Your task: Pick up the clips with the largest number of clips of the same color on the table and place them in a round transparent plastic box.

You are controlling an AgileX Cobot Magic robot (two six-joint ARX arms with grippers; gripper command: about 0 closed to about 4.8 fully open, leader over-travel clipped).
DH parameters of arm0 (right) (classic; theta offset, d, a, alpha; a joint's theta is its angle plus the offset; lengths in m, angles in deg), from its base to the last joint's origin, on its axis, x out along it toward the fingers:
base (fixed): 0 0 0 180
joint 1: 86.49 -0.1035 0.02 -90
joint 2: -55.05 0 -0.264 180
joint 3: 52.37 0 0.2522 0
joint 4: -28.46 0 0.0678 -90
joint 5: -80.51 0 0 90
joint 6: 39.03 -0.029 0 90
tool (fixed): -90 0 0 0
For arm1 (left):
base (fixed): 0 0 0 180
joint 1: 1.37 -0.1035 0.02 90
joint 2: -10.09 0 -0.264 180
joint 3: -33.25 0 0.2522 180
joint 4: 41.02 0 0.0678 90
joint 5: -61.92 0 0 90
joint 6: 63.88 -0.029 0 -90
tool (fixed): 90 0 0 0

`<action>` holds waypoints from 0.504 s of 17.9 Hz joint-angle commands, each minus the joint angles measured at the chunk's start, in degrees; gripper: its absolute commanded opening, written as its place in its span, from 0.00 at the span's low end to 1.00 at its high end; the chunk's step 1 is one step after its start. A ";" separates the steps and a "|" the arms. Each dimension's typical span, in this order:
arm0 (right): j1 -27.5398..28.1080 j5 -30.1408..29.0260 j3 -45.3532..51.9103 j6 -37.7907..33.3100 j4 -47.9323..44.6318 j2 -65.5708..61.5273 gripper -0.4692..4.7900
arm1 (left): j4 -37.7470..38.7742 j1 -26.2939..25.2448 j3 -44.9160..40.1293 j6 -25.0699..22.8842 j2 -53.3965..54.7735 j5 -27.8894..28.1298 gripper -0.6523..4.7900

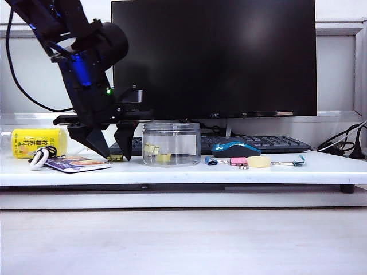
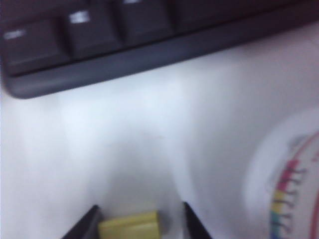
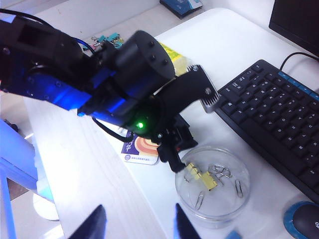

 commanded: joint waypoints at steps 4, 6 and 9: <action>-0.04 -0.55 -0.24 -0.20 -0.33 0.22 0.42 | 1.62 0.04 -0.35 0.22 0.46 -0.90 0.38; -0.04 -0.55 -0.24 -0.22 -0.31 0.22 0.42 | 1.97 0.04 -0.35 0.22 0.46 -0.87 0.38; -0.04 -0.52 -0.24 -0.20 -0.31 0.22 0.42 | 2.19 0.04 -0.33 0.22 0.20 -1.07 0.38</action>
